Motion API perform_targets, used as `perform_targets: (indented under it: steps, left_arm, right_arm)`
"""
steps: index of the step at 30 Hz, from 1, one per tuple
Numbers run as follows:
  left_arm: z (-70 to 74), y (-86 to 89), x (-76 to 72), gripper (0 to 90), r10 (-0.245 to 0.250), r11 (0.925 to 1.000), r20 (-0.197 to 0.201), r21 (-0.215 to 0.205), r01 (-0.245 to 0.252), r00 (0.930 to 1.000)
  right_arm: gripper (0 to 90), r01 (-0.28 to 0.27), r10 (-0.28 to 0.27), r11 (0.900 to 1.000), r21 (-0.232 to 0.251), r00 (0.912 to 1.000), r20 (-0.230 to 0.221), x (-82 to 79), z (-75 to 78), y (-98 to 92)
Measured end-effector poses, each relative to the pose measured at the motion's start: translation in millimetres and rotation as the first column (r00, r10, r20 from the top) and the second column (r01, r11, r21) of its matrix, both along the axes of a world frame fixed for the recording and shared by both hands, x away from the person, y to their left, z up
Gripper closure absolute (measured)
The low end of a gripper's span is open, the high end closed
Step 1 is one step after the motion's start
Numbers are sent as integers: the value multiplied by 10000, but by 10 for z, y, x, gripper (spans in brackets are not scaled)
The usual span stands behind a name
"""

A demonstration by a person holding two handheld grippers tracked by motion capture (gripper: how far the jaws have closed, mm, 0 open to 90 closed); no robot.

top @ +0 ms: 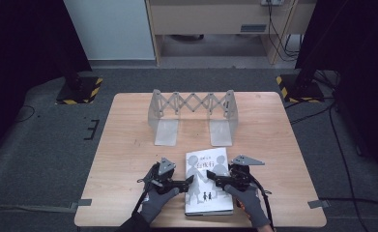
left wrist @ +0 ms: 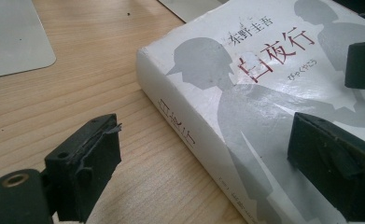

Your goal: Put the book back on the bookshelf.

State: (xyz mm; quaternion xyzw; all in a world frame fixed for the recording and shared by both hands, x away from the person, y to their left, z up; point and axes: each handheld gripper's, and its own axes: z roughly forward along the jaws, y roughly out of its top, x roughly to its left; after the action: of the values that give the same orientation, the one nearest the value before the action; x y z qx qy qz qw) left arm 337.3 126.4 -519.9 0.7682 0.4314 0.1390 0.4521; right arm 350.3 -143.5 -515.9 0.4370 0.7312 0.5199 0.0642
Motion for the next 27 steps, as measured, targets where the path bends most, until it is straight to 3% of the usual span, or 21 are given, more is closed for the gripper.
perform_targets:
  steps: [11, 18, 23, 27]
  left_arm:
    - [-10, 15, 13, 78, 1, 9999, -94, -140, -2, 10000]
    - [-1, 46, 26, 108, 85, 9993, -232, -361, -94, 9997]
    - [1, 55, 45, 107, 23, 9977, -373, -681, -48, 9993]
    - [7, 42, 61, 104, -60, 9972, -369, -751, 32, 9993]
  right_arm:
    - [320, -61, 67, 9996, 283, 9998, -210, 31, -24, 81]
    - [523, 353, -275, 9963, 779, 9947, -993, 75, -15, 2]
    - [590, 524, -391, 9918, 1163, 9928, -1135, 68, 16, -12]
    - [630, 531, -414, 9913, 1206, 9943, -979, 55, 77, -8]
